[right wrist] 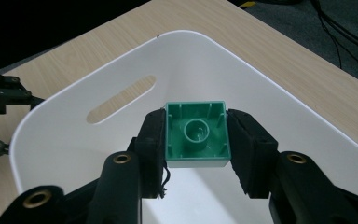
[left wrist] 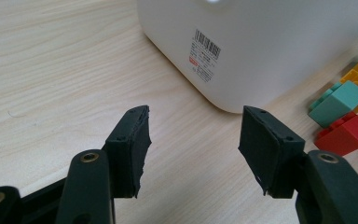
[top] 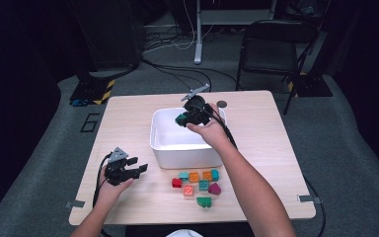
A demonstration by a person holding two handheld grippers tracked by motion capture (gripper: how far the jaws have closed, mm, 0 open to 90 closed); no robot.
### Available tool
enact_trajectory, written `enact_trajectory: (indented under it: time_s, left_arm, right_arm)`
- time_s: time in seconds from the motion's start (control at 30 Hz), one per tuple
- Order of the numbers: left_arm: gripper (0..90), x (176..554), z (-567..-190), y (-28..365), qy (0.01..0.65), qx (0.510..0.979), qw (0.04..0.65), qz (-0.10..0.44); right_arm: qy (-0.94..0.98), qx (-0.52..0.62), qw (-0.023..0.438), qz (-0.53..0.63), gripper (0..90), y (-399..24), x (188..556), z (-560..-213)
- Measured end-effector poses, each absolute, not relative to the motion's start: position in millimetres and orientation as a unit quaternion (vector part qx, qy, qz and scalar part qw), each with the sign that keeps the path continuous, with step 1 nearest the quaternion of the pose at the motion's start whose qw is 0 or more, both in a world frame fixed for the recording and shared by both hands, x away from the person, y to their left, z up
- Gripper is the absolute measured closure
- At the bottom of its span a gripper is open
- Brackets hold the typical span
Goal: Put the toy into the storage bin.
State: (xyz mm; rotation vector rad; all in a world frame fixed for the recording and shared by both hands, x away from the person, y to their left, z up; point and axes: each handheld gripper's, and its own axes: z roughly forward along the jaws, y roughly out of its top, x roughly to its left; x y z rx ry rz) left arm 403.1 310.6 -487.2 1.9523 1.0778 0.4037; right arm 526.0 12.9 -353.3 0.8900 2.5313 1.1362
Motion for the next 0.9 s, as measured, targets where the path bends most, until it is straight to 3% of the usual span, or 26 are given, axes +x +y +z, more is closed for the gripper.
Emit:
enact_trajectory:
  time_s: [0.43,0.9]
  left_arm:
    - [42.7,404.0,-489.0,310.6,0.432,0.780,0.423,0.162]
    - [42.5,404.2,-489.2,312.5,0.434,0.780,0.421,0.161]
  right_arm:
    - [0.873,0.329,0.113,0.343,57.8,14.9,546.3,-384.1]
    - [0.859,0.349,0.133,0.349,51.5,9.5,532.4,-367.0]
